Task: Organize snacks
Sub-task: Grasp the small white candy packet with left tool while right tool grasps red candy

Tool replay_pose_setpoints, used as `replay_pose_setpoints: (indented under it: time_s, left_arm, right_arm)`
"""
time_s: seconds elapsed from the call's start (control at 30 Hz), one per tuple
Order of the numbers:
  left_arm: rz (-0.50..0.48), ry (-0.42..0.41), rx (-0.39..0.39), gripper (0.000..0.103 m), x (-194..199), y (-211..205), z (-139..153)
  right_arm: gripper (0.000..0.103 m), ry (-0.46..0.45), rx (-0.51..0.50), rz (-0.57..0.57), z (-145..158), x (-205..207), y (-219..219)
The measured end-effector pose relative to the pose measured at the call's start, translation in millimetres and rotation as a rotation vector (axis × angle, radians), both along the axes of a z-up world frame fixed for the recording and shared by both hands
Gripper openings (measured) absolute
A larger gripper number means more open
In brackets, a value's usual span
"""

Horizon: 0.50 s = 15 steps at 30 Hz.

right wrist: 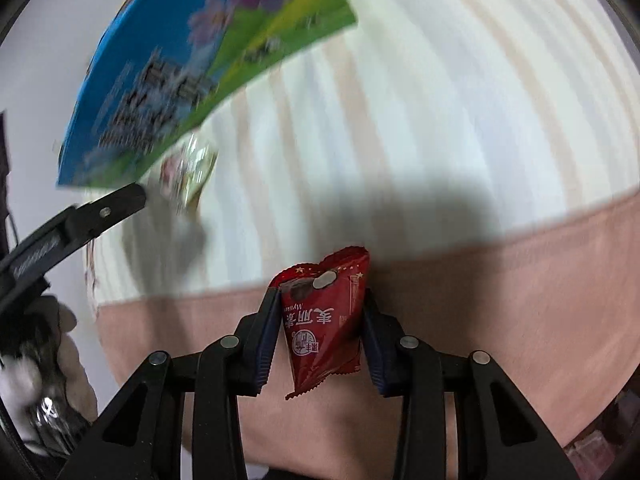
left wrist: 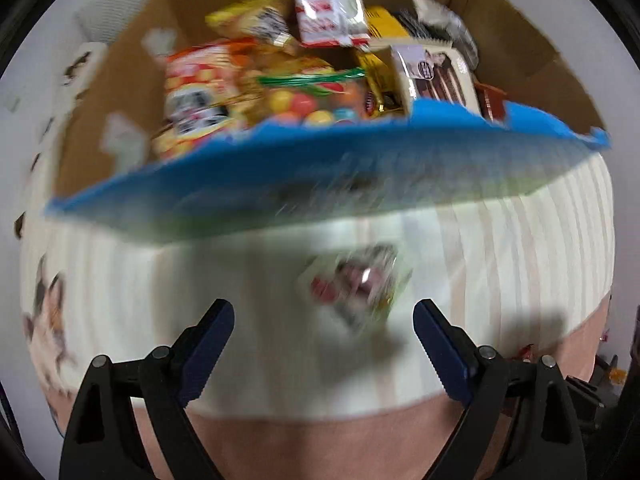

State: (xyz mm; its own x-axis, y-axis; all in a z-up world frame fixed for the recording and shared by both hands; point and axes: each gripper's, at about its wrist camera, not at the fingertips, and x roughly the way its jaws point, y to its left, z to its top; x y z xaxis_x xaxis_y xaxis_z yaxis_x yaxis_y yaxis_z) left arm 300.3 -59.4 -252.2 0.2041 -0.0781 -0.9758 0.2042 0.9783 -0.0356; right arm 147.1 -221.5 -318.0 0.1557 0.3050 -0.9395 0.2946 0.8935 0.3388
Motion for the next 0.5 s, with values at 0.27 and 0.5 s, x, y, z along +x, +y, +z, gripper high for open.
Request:
replay_pose_setpoints:
  time_s: [0.27,0.5]
  left_arm:
    - [0.012,0.022,-0.063,0.047,29,-17,-29]
    - [0.035,0.09,-0.059,0.047,-67,26,-45]
  right_arm:
    - [0.041,0.005,-0.017,0.012,-4,19,-1]
    - [0.041,0.062,-0.027,0.159,-9,7,21]
